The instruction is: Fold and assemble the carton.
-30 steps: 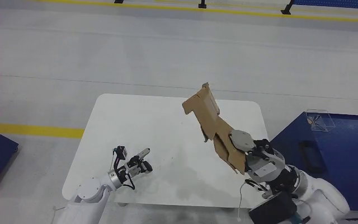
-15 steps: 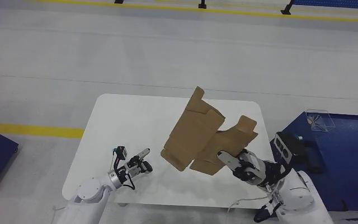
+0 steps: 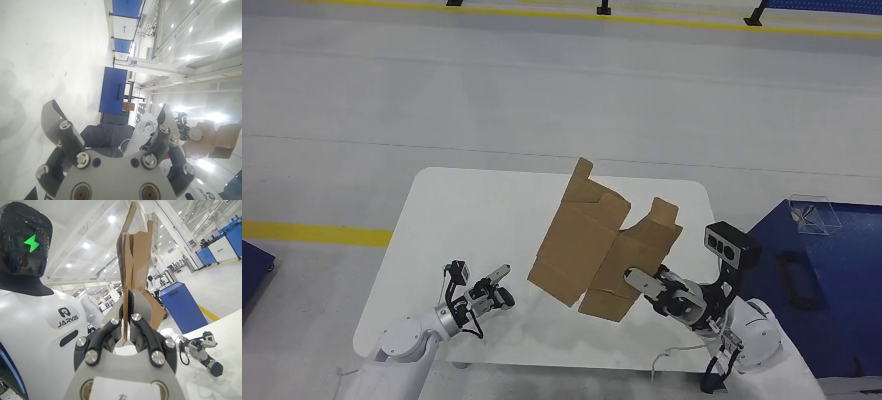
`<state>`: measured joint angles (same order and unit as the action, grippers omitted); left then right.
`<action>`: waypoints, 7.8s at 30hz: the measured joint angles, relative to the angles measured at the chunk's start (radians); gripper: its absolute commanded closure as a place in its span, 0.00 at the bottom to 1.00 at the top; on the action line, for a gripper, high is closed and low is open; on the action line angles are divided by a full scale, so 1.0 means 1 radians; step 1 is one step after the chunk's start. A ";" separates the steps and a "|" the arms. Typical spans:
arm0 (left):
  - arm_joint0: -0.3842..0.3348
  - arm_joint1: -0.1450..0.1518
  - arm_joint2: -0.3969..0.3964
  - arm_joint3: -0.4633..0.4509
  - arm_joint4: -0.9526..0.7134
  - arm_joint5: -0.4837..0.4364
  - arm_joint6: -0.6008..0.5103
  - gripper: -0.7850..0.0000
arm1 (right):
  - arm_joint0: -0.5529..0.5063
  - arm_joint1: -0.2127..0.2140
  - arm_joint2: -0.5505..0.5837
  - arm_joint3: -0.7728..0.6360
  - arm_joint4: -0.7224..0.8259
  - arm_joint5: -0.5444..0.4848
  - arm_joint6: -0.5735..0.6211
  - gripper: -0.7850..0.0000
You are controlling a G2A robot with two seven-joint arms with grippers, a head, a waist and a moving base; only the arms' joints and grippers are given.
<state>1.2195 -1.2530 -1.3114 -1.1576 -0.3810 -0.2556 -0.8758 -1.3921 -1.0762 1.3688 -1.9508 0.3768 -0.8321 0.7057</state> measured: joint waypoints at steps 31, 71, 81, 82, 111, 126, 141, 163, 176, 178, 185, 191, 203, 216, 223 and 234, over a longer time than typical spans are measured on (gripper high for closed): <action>0.000 0.000 0.000 0.000 0.000 0.000 0.000 0.00 | 0.166 -0.148 -0.445 0.253 1.579 0.736 0.443 1.00; 0.091 0.036 -0.010 -0.289 -0.309 0.340 -0.423 1.00 | 0.081 -0.107 -0.275 0.612 0.595 0.640 0.454 1.00; 0.092 0.036 -0.010 -0.289 -0.311 0.342 -0.425 1.00 | 0.083 -0.109 -0.282 0.612 0.583 0.649 0.445 0.00; 0.092 0.036 -0.010 -0.289 -0.311 0.342 -0.425 1.00 | 0.083 -0.109 -0.282 0.612 0.583 0.649 0.445 0.00; 0.169 -0.124 0.175 -0.196 0.789 -0.631 1.003 1.00 | 0.024 -0.125 -0.251 0.548 -0.019 0.114 -0.056 1.00; 0.160 -0.139 0.188 -0.155 0.889 -0.640 1.127 0.00 | 0.040 -0.131 -0.280 0.578 -0.016 0.151 -0.037 1.00; 0.136 -0.049 -0.098 -0.193 -0.073 -0.435 0.559 0.00 | -0.023 -0.093 -0.195 0.436 -0.174 0.215 0.083 1.00; 0.062 -0.002 0.009 -0.279 -0.179 0.183 -0.195 0.00 | -0.149 -0.044 -0.157 0.188 -0.349 0.243 0.200 1.00; 0.042 0.007 0.018 -0.236 -0.214 0.264 -0.311 0.00 | -0.148 -0.038 -0.146 0.185 -0.327 0.246 0.188 1.00; 0.042 0.007 0.018 -0.236 -0.214 0.264 -0.311 0.00 | -0.149 -0.039 -0.149 0.179 -0.322 0.253 0.176 1.00; 0.123 0.032 -0.092 -0.408 0.046 0.089 -0.063 0.00 | -0.146 -0.030 -0.131 0.171 -0.277 0.270 0.180 1.00; 0.246 0.064 -0.200 -0.647 0.346 0.110 0.004 0.00 | -0.148 -0.021 -0.097 0.156 -0.257 0.284 0.179 1.00; 0.253 0.097 -0.158 -0.781 0.634 0.270 -0.212 0.03 | -0.154 -0.010 -0.091 0.132 -0.241 0.297 0.194 1.00; 0.185 0.107 -0.027 -0.763 0.784 0.322 -0.274 1.00 | -0.147 -0.004 -0.126 0.122 -0.219 0.308 0.224 1.00; 0.164 0.111 0.008 -0.736 0.768 0.305 -0.279 1.00 | -0.145 0.001 -0.128 0.124 -0.213 0.310 0.222 1.00; 0.165 0.110 -0.046 -0.671 0.484 0.350 -0.228 1.00 | -0.150 0.008 -0.059 0.132 -0.261 0.304 0.089 0.00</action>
<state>1.3845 -1.1430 -1.3576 -1.8289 0.1027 0.0943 -1.1042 -1.5416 -1.0684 1.3103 -1.8185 0.1160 -0.5285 0.7948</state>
